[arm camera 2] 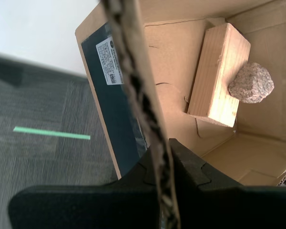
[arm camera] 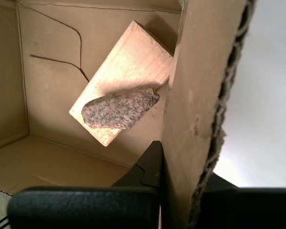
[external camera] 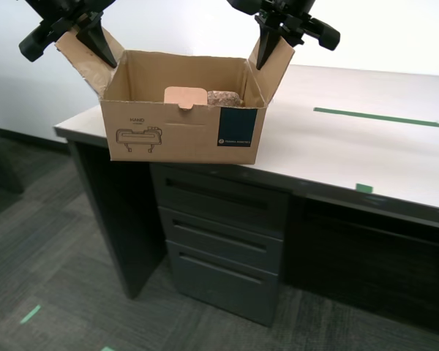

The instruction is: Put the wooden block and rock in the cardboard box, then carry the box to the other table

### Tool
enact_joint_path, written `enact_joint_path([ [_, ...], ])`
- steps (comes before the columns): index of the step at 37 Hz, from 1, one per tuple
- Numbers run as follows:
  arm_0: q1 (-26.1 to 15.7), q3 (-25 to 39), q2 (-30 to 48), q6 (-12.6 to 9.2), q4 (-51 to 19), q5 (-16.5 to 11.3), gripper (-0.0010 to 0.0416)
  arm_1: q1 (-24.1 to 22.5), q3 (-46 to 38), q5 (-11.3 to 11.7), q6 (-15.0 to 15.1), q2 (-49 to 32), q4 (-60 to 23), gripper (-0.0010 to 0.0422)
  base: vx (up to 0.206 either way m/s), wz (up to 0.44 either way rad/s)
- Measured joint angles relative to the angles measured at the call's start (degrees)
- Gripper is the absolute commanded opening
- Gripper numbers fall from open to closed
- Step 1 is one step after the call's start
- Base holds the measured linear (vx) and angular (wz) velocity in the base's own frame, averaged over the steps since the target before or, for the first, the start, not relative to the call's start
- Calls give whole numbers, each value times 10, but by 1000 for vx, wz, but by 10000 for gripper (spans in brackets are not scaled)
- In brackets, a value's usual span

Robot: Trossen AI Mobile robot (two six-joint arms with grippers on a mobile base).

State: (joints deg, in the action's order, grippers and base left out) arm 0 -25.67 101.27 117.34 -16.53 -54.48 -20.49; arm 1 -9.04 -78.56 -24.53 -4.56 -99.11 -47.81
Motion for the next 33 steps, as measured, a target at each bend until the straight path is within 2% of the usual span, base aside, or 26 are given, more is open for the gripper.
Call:
enact_joint_path([
  [15,0,0,0,5,1,0,-1,0,0,0,-30,0,-2,-1,-62,191],
  [33,0,0,0,-3,5,0,-1,0,0,0,-17,0,1,-1,-65,217],
])
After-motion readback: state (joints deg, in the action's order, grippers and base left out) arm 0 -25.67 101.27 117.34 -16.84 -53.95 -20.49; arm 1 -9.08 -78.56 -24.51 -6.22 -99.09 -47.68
